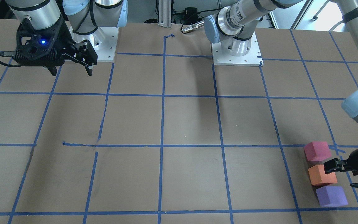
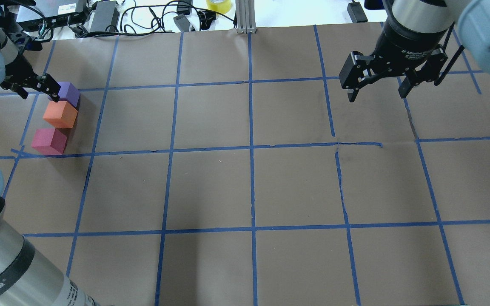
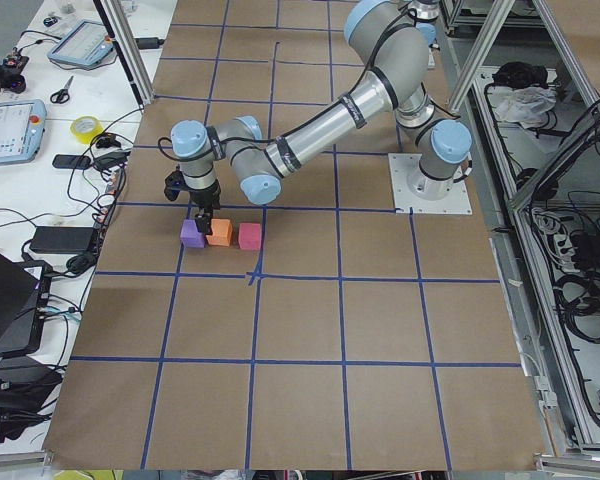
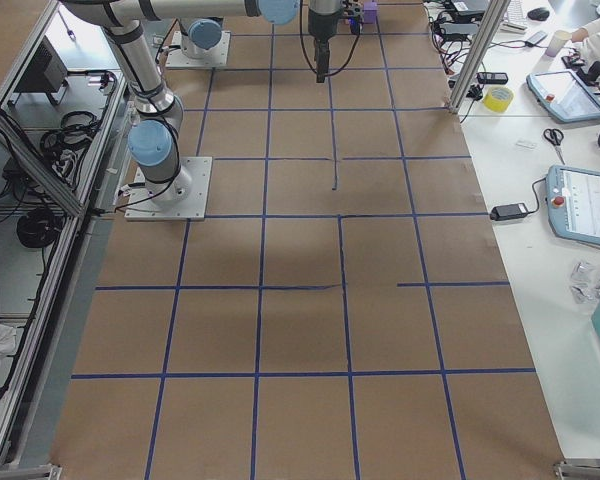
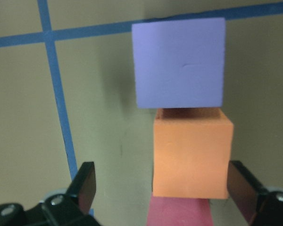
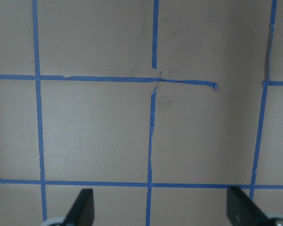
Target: Arrange blocks in a line
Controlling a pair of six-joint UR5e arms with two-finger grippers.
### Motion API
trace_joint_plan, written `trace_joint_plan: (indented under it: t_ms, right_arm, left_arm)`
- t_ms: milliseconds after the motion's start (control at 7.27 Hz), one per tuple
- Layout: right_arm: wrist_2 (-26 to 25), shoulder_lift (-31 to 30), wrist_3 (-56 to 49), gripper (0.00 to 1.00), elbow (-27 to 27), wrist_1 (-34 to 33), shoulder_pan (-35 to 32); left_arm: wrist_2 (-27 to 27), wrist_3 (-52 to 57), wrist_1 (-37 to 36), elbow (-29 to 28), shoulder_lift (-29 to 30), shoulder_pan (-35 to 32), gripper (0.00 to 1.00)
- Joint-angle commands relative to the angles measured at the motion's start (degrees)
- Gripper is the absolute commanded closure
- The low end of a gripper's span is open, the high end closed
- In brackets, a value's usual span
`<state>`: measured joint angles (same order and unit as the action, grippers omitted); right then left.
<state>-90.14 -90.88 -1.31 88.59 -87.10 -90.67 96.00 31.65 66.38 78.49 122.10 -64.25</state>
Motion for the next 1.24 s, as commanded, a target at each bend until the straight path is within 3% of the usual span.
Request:
trace_joint_plan:
  t_ms: [0,412,825,1100]
  right_arm:
    - [-0.03,-0.09,0.0,0.0,0.0,0.0,-0.04]
    - [-0.03,0.0,0.0,0.0,0.0,0.0,0.05]
    - [-0.03,0.0,0.0,0.0,0.0,0.0,0.14]
    - [-0.03,0.0,0.0,0.0,0.0,0.0,0.14]
  left_arm:
    - [-0.1,-0.8,8.1,-2.71,-5.27,-2.09,0.0]
    - [-2.22,-13.15,19.63,-0.81,-15.45,-7.45,0.0]
    - [-2.04,-13.72,21.42,7.44,-29.24,-8.08,0.0]
    - [-2.22,-13.98,23.45,8.69,-32.89,-7.9,0.0]
